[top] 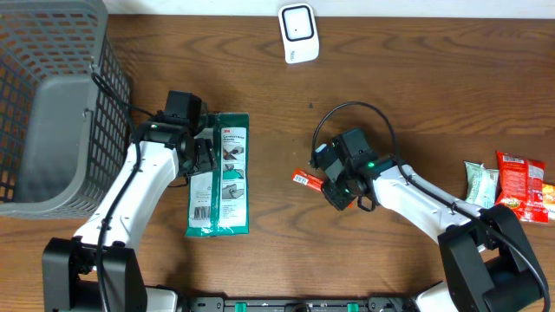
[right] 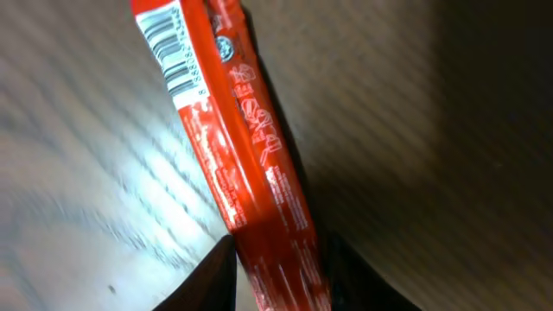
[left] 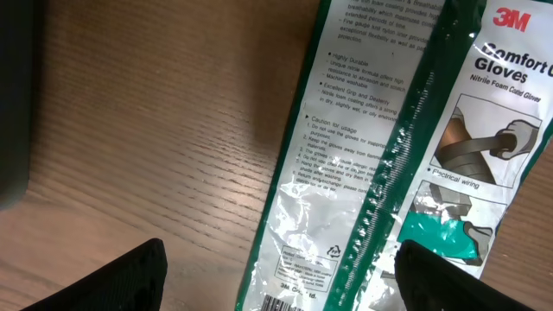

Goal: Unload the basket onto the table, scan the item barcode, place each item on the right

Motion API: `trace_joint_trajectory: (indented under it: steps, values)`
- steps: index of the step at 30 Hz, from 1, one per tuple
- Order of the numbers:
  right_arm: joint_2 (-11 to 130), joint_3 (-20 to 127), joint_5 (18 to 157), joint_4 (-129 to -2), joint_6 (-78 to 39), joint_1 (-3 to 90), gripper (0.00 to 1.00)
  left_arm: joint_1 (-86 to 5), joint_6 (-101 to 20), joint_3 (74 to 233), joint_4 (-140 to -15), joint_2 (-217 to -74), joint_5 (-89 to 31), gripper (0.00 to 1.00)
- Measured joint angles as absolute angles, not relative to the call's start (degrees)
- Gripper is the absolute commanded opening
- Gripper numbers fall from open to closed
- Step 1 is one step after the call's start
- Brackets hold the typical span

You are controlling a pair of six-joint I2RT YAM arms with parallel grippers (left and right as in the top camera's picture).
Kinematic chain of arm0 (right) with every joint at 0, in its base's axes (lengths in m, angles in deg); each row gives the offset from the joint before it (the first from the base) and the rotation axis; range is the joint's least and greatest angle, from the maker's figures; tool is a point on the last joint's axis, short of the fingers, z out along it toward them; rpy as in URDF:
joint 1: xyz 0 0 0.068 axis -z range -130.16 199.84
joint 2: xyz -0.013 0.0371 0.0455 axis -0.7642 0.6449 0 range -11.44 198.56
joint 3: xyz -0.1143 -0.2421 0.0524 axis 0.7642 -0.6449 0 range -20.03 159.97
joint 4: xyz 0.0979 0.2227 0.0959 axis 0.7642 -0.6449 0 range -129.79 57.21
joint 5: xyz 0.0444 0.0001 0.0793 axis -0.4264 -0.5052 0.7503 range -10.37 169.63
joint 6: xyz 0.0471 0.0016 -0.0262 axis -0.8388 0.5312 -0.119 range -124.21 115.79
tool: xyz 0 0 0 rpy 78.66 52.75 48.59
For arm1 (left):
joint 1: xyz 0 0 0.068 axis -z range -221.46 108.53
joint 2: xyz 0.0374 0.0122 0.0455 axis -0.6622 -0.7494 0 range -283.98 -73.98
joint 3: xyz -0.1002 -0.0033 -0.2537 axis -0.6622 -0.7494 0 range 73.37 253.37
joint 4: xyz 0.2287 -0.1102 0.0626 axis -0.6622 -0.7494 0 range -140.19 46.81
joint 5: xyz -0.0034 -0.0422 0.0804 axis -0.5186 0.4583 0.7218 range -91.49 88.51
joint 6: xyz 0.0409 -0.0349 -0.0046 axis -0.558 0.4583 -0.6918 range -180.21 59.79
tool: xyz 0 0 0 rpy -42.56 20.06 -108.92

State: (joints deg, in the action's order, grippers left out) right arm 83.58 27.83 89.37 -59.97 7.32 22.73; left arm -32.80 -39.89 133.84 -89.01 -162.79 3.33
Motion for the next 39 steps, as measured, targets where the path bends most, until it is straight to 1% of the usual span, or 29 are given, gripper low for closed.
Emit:
trace_joint_trajectory:
  steps: [4,6,7,9,10,13,15,18,22,23,25,27,29,33,39]
  values:
    - [83.6,27.8,90.1,-58.7,-1.4,22.7,0.28,-32.8,-39.9,133.8,-89.0,-162.8,3.3,0.85]
    - [83.6,27.8,90.3,-58.0,-5.0,22.7,0.29,-32.8,-39.9,133.8,-89.0,-162.8,3.3,0.85]
    - [83.6,27.8,90.4,-57.5,-6.4,22.7,0.36,-32.8,-39.9,133.8,-89.0,-162.8,3.3,0.85]
    - [83.6,27.8,90.4,-56.7,-8.8,22.7,0.43,-32.8,-39.9,133.8,-89.0,-162.8,3.3,0.85]
    - [83.6,27.8,90.5,-56.3,-9.6,22.7,0.45,-32.8,-39.9,133.8,-89.0,-162.8,3.3,0.85]
    - [83.6,27.8,90.5,-56.1,-11.5,22.7,0.57,-32.8,-39.9,133.8,-89.0,-162.8,3.3,0.85]
    - [83.6,27.8,90.5,-56.6,-11.5,22.7,0.61,-32.8,-39.9,133.8,-89.0,-162.8,3.3,0.85]
    - [83.6,27.8,90.6,-58.6,-8.9,22.7,0.62,-32.8,-39.9,133.8,-89.0,-162.8,3.3,0.85]
    - [83.6,27.7,90.6,-61.1,-2.1,22.7,0.53,-32.8,-39.9,133.8,-89.0,-162.8,3.3,0.85]
    - [83.6,27.7,90.6,-61.4,-0.7,22.7,0.49,-32.8,-39.9,133.8,-89.0,-162.8,3.3,0.85]
    - [83.6,27.5,90.6,-61.4,1.3,22.7,0.43,-32.8,-39.9,133.8,-89.0,-162.8,3.3,0.85]
    - [83.6,27.2,90.5,-61.2,2.8,22.7,0.4,-32.8,-39.9,133.8,-89.0,-162.8,3.3,0.85]
    - [83.5,27.0,90.5,-60.9,3.6,22.7,0.33,-32.8,-39.9,133.8,-89.0,-162.8,3.3,0.86]
    - [83.1,25.3,90.7,-57.0,2.5,22.7,0.29,-32.8,-39.9,133.8,-89.0,-162.8,3.3,0.85]
    - [82.4,24.0,90.6,-54.9,0.4,22.7,0.29,-32.8,-39.9,133.8,-89.0,-162.8,3.3,0.85]
